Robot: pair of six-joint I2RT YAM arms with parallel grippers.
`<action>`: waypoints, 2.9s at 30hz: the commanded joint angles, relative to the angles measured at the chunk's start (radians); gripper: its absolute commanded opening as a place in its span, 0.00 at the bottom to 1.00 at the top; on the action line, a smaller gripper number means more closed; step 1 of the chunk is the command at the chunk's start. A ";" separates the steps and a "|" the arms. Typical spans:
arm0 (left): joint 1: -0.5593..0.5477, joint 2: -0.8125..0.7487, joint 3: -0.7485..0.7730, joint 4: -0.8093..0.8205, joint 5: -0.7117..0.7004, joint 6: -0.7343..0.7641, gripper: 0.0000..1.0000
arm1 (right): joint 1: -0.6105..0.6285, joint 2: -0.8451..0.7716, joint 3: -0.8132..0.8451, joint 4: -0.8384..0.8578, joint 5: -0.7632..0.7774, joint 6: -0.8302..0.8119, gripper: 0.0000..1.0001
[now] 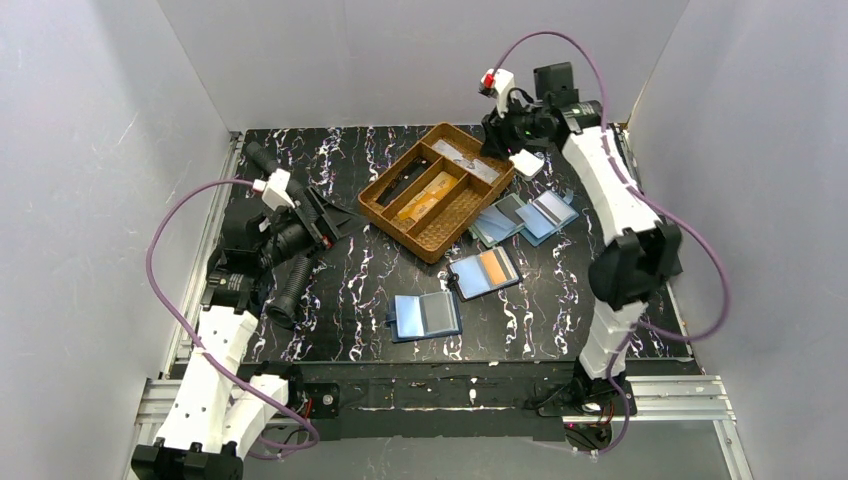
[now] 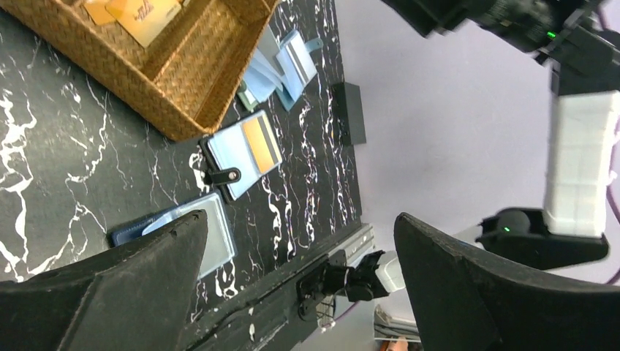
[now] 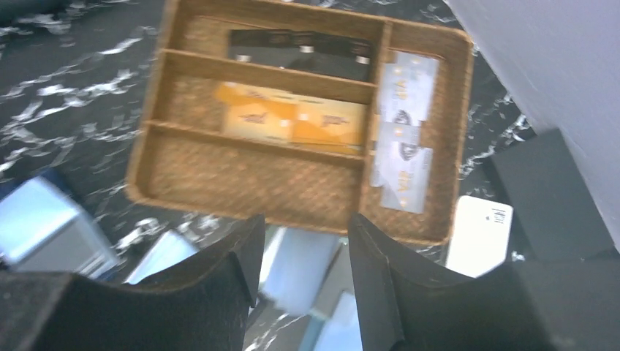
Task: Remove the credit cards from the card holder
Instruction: Place the credit card in the storage box, then remove the credit card from the card holder.
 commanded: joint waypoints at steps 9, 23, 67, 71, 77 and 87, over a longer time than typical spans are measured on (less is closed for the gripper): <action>-0.306 -0.026 -0.053 -0.153 -0.157 0.024 0.98 | -0.116 -0.498 -0.514 -0.063 -0.274 0.009 0.56; -0.687 0.057 -0.068 -0.188 -0.479 -0.062 0.98 | -0.305 -0.798 -0.868 -0.041 -0.357 0.098 0.57; -0.971 0.924 0.270 -0.301 -0.952 -0.191 0.56 | -0.313 -0.786 -1.253 0.136 -0.589 -0.066 0.59; -0.962 0.946 0.270 -0.269 -0.928 -0.182 0.55 | -0.313 -0.792 -1.251 0.124 -0.595 -0.078 0.59; -0.959 0.975 0.265 -0.272 -0.911 -0.195 0.48 | -0.313 -0.787 -1.234 0.082 -0.616 -0.114 0.59; -0.942 0.896 0.157 -0.253 -0.907 -0.231 0.18 | -0.313 -0.787 -1.231 0.066 -0.612 -0.130 0.58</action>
